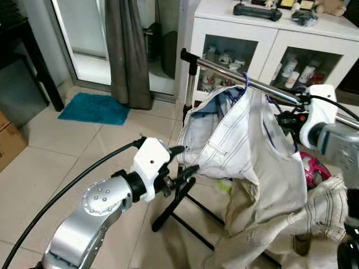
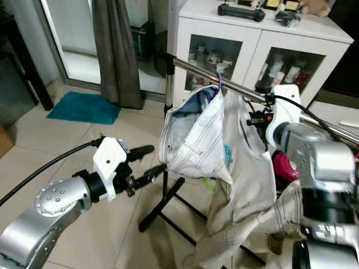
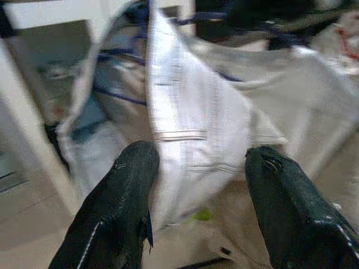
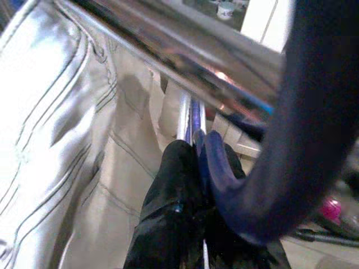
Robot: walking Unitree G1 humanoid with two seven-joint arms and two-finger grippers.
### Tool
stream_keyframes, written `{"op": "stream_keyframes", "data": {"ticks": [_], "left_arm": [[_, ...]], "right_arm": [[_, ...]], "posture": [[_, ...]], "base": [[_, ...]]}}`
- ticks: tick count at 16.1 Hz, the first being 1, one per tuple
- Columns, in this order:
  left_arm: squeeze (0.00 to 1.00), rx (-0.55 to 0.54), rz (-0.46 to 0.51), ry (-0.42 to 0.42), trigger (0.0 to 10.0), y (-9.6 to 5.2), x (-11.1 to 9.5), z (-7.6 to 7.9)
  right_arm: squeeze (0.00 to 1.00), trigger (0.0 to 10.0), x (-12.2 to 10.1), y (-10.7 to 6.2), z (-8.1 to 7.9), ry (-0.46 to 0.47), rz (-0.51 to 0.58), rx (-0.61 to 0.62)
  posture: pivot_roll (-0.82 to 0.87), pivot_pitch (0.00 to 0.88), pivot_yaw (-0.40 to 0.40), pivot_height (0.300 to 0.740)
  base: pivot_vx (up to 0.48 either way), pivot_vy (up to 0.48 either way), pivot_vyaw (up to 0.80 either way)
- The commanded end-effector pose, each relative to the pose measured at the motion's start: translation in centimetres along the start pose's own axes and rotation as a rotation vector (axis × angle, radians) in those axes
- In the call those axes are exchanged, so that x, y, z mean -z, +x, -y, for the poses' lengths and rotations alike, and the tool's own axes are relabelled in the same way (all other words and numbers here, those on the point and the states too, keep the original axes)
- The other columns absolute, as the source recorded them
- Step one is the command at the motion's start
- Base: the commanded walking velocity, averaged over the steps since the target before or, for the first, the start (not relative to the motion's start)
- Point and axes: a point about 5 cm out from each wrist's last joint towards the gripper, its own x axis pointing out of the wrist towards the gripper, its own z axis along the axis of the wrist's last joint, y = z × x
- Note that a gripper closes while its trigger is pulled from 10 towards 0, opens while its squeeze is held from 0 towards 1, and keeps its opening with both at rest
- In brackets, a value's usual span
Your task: Hang hanger
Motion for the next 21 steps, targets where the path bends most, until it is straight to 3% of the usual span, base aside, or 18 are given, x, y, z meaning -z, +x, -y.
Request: {"op": "stream_keyframes", "data": {"ticks": [1,4,6,7,8,12,15,17,21], "left_arm": [[0.0,-0.073,-0.026,-0.001,10.0,0.0,0.4,-0.7],[0.0,-0.217,-0.01,-0.037,10.0,0.2,0.8,-1.6],[0.0,-0.238,-0.017,-0.037,10.0,0.1,1.2,-1.6],[0.0,-0.246,-0.024,-0.028,10.0,0.1,1.3,-1.5],[0.0,-0.263,-0.037,-0.016,10.0,0.0,1.5,-1.5],[0.0,-0.269,-0.045,-0.01,10.0,-0.1,1.8,-1.5],[0.0,-0.276,-0.045,-0.006,10.0,0.0,1.9,-1.5],[0.0,-0.28,-0.049,-0.001,10.0,0.0,1.9,-1.5],[0.0,-0.286,-0.05,0.005,10.0,0.0,1.8,-1.6]], "right_arm": [[0.0,0.0,-0.6,-1.0,0.3,0.003,0.028,0.013],[0.0,0.0,1.7,-2.6,-1.1,0.024,0.008,-0.007],[0.0,0.0,3.2,-3.2,-2.0,0.047,-0.023,-0.003],[0.0,3.4,3.6,-3.4,-2.4,0.051,-0.038,0.002],[0.0,10.0,4.4,-3.7,-3.1,0.079,-0.062,0.024],[0.0,10.0,6.5,-4.0,-4.9,0.067,-0.098,0.104],[0.0,10.0,6.5,-3.9,-6.1,0.015,-0.005,0.135],[0.0,10.0,7.3,-4.0,-6.7,-0.037,-0.008,0.137],[0.0,10.0,7.3,-3.4,-7.4,-0.042,0.028,0.14]], "posture": [[0.01,0.0,-0.082,0.74],[0.0,0.0,-0.079,0.74],[0.0,0.0,-0.073,0.74],[0.0,0.0,-0.073,0.74],[-0.01,0.0,-0.065,0.74],[-0.01,0.0,-0.057,0.74],[0.0,0.0,-0.058,0.74],[0.0,0.0,-0.063,0.74],[0.0,0.0,-0.07,0.74]], "base": [[0.0,0.0,0.0],[0.0,0.0,0.0],[0.0,0.0,0.0],[0.0,0.0,0.0],[0.0,0.0,0.0],[0.0,0.0,0.0],[0.0,0.0,0.0],[0.0,0.0,0.0],[0.0,0.0,0.0]]}}
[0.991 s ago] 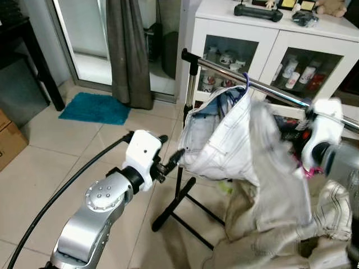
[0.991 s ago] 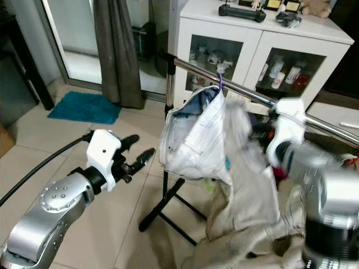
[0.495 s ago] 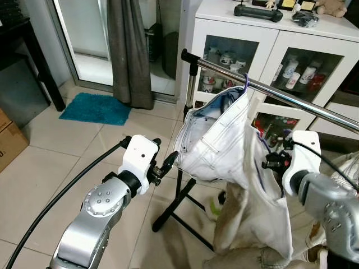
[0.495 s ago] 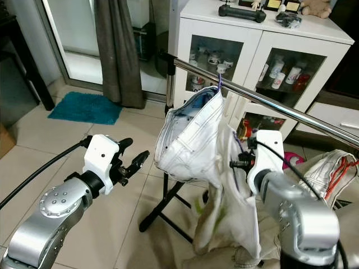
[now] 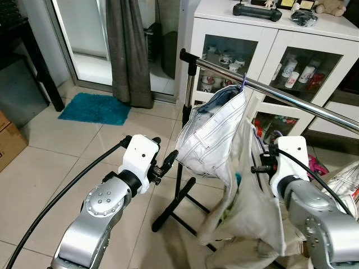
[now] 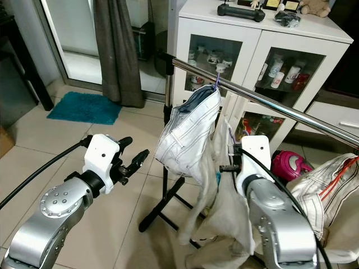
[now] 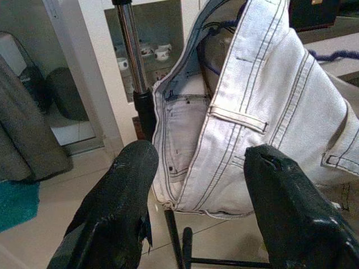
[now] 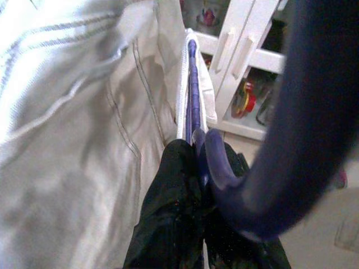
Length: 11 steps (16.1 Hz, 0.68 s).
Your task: Hang hanger
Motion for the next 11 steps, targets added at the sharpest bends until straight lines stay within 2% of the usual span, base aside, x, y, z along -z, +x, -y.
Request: {"op": "stream_keyframes", "data": {"ticks": [1,2,11], "left_arm": [[0.0,-0.003,-0.001,0.003,10.0,0.21,0.0,0.04],[0.0,-0.004,-0.001,0.001,10.0,0.21,-0.02,0.04],[0.0,-0.014,-0.003,0.001,10.0,0.35,-0.01,-0.03]], "right_arm": [[0.0,10.0,-0.63,0.15,-0.11,-0.001,0.045,0.012],[0.0,10.0,-0.73,0.17,-0.28,-0.003,0.054,0.006],[0.0,10.0,-0.97,0.72,-0.85,-0.017,0.088,-0.016]], "posture": [[0.0,0.0,-0.071,0.74],[0.0,0.003,-0.073,0.74],[0.0,0.008,-0.081,0.74]], "base": [[0.0,0.0,0.0],[0.0,0.0,0.0],[-0.275,0.0,0.0]]}}
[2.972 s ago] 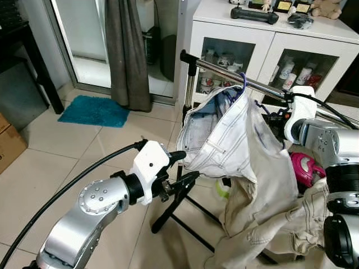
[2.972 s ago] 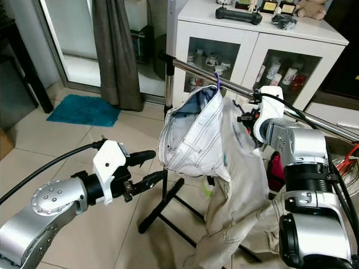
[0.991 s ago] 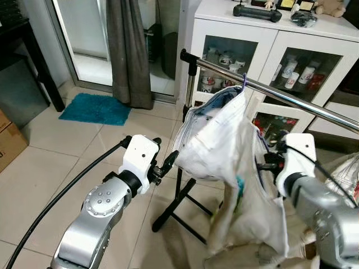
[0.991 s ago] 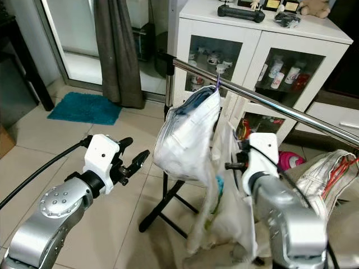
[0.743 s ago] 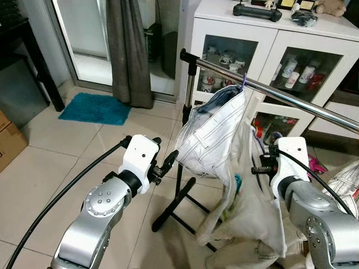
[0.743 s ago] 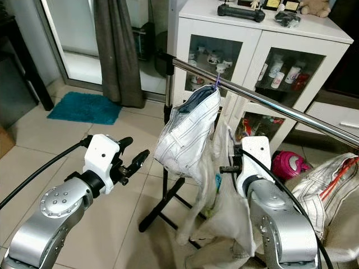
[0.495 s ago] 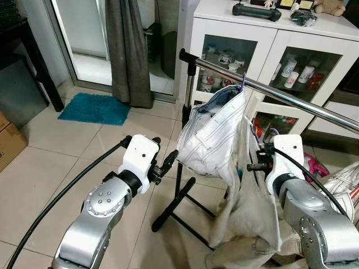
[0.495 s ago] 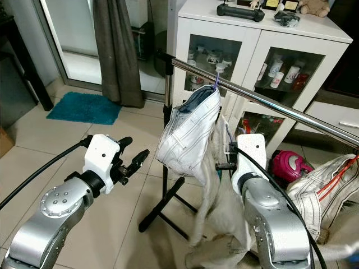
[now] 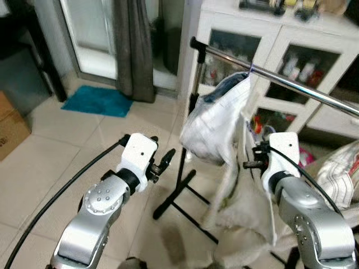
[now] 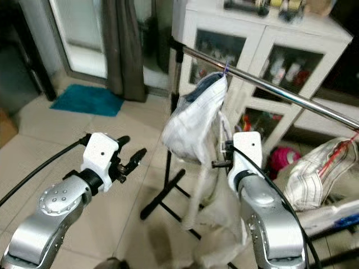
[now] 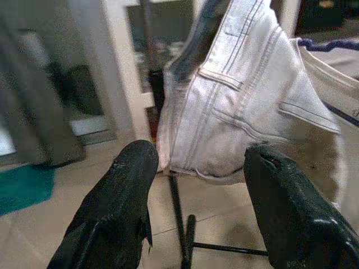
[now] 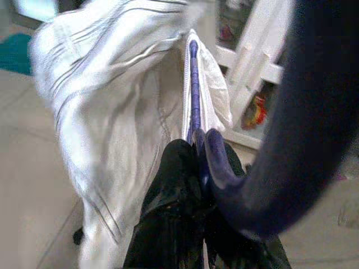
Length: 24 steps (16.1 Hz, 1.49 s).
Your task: Hang hanger
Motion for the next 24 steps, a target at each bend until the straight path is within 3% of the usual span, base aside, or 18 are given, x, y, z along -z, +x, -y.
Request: {"op": "stream_keyframes", "data": {"ticks": [1,14,16,19,21,22,23,24], "left_arm": [[0.0,0.002,-0.008,-0.005,10.0,0.0,0.2,0.3],[0.0,0.006,-0.016,0.017,10.0,0.0,0.2,0.3],[0.0,-0.003,-0.015,0.016,10.0,0.0,0.2,0.1],[0.0,0.019,-0.021,-0.011,10.0,0.1,0.3,-0.2],[0.0,0.029,-0.005,0.005,10.0,0.2,-0.1,-0.6],[0.13,0.05,0.001,-0.026,10.0,0.3,-0.2,-0.6],[1.0,0.072,0.011,-0.048,10.0,0.3,-0.3,-0.4],[1.0,0.114,0.031,-0.067,10.0,0.5,-0.7,0.0]], "right_arm": [[0.0,10.0,-0.4,0.2,0.0,-0.006,0.025,0.005],[0.0,10.0,-0.1,0.6,0.2,-0.037,0.036,-0.011],[0.0,10.0,-0.4,0.6,0.3,-0.06,0.053,-0.067],[0.0,10.0,-1.8,0.7,0.2,0.018,0.122,-0.204],[0.0,10.0,-2.9,0.4,0.9,-0.094,0.186,-0.316],[0.0,10.0,-2.8,0.1,1.5,-0.161,0.193,-0.371],[0.0,10.0,-2.9,0.0,1.6,-0.171,0.201,-0.394],[0.0,10.0,-3.1,-0.3,1.6,-0.179,0.221,-0.448]], "posture": [[0.01,0.008,-0.084,0.74],[0.01,0.01,-0.082,0.74],[0.02,0.005,-0.086,0.74],[0.02,0.0,-0.087,0.74],[0.02,0.0,-0.085,0.74],[0.02,0.0,-0.085,0.74],[0.03,0.0,-0.086,0.74],[0.03,0.0,-0.087,0.74]], "base": [[-0.244,0.0,0.0],[-0.037,0.0,0.0],[0.0,0.0,0.0],[0.0,0.0,0.0],[0.0,0.0,0.0],[0.0,0.0,0.0],[0.0,0.0,0.0],[0.0,0.0,0.0]]}}
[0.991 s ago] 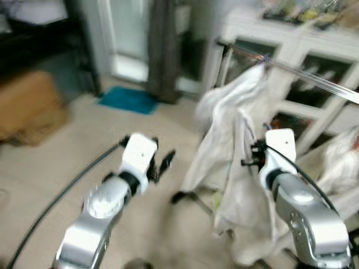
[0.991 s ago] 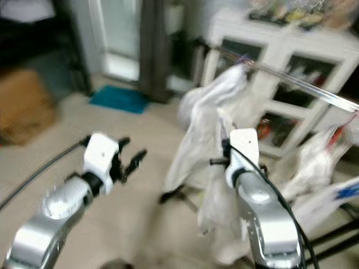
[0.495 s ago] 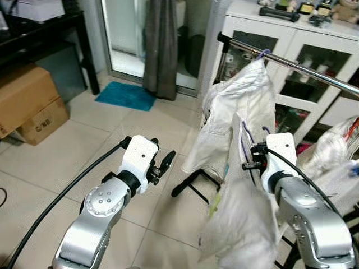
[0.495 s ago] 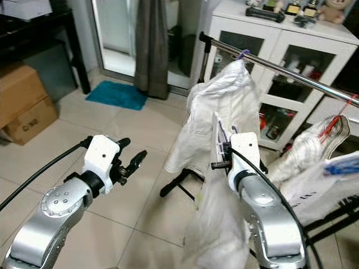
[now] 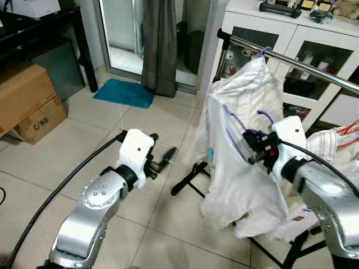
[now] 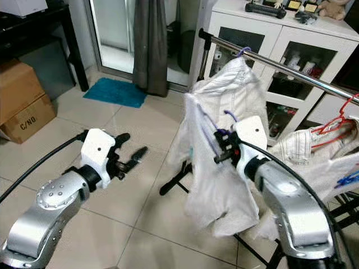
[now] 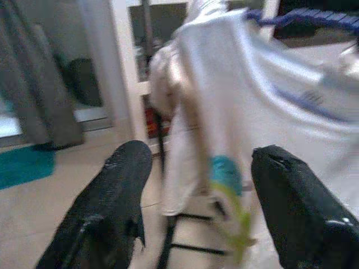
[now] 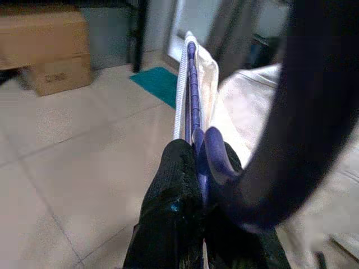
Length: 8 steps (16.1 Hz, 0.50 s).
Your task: Hang hanger
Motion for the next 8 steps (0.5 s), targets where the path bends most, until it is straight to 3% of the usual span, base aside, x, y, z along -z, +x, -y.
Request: {"op": "stream_keyframes", "data": {"ticks": [1,5,7,8], "left_arm": [[1.0,0.032,0.019,-0.001,10.0,0.8,-0.6,0.4],[1.0,0.069,0.051,0.016,10.0,2.1,-1.4,0.7],[1.0,-0.002,0.049,0.053,10.0,3.4,-1.5,-0.1],[0.75,-0.004,0.058,0.049,10.0,4.0,-1.6,-0.1]], "right_arm": [[0.0,10.0,-0.9,-0.3,-0.3,-0.012,0.068,-0.075],[0.0,10.0,-1.4,-0.5,-1.7,-0.008,0.128,-0.231],[0.0,10.0,-1.6,-0.5,-2.7,0.03,0.168,-0.302],[0.0,10.0,-1.6,-0.5,-3.0,0.039,0.175,-0.321]], "posture": [[0.03,0.0,-0.087,0.74],[0.04,0.0,-0.085,0.74],[0.04,0.0,-0.088,0.74],[0.04,0.0,-0.092,0.74]], "base": [[0.0,0.0,0.0],[0.0,0.0,0.0],[0.0,0.0,0.0],[0.0,0.0,0.0]]}}
